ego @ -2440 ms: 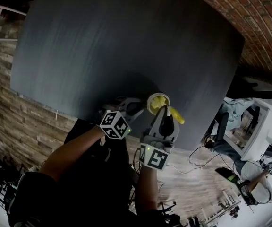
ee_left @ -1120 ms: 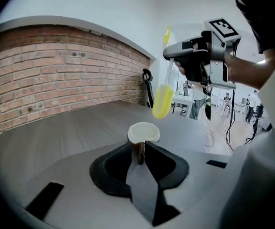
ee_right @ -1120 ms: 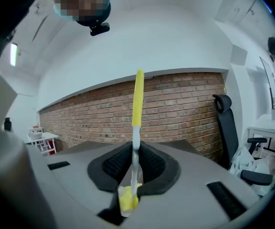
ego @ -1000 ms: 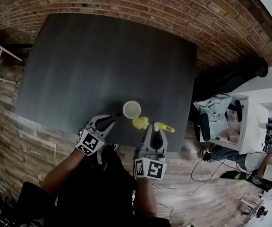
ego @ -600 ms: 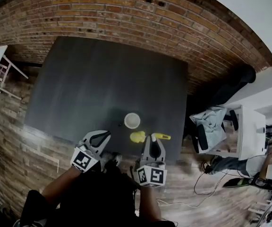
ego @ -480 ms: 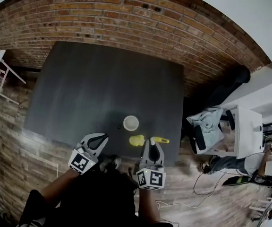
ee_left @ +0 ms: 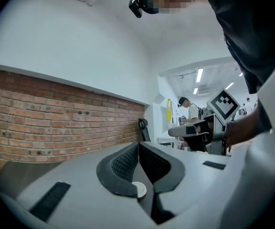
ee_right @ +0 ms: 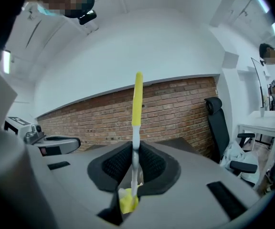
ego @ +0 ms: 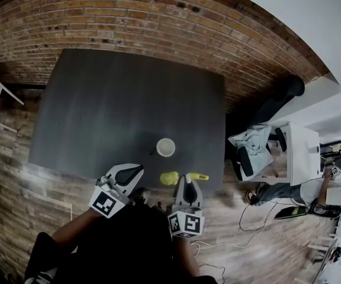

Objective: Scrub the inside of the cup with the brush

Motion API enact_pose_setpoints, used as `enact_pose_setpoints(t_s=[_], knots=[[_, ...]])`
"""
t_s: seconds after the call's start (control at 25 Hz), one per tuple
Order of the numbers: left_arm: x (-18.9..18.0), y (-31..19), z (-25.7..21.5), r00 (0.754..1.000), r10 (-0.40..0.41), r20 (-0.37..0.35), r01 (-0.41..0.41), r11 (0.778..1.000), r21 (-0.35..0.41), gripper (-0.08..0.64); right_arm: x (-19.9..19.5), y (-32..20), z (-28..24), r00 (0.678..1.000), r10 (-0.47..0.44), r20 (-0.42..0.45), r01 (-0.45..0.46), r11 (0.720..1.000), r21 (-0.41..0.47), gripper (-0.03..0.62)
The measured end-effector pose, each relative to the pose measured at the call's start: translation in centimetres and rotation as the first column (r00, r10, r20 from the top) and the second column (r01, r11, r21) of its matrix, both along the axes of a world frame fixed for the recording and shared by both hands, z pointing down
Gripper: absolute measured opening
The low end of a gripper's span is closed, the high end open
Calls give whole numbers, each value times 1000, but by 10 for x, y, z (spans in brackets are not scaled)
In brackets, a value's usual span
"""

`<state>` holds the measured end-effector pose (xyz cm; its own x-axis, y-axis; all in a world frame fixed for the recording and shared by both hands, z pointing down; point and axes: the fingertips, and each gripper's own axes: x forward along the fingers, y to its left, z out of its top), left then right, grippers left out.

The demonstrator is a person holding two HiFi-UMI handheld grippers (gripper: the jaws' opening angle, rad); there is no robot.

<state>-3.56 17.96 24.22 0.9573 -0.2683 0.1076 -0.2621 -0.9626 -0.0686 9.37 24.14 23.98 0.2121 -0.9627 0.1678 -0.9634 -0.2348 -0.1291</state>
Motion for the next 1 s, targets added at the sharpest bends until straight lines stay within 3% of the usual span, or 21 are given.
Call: enact_pose_setpoints(t_s=[1.0], knots=[[-14, 2, 0, 998, 57, -38, -58, 998, -31, 37, -32, -2, -1, 999, -11, -31, 11, 1000, 10, 60]])
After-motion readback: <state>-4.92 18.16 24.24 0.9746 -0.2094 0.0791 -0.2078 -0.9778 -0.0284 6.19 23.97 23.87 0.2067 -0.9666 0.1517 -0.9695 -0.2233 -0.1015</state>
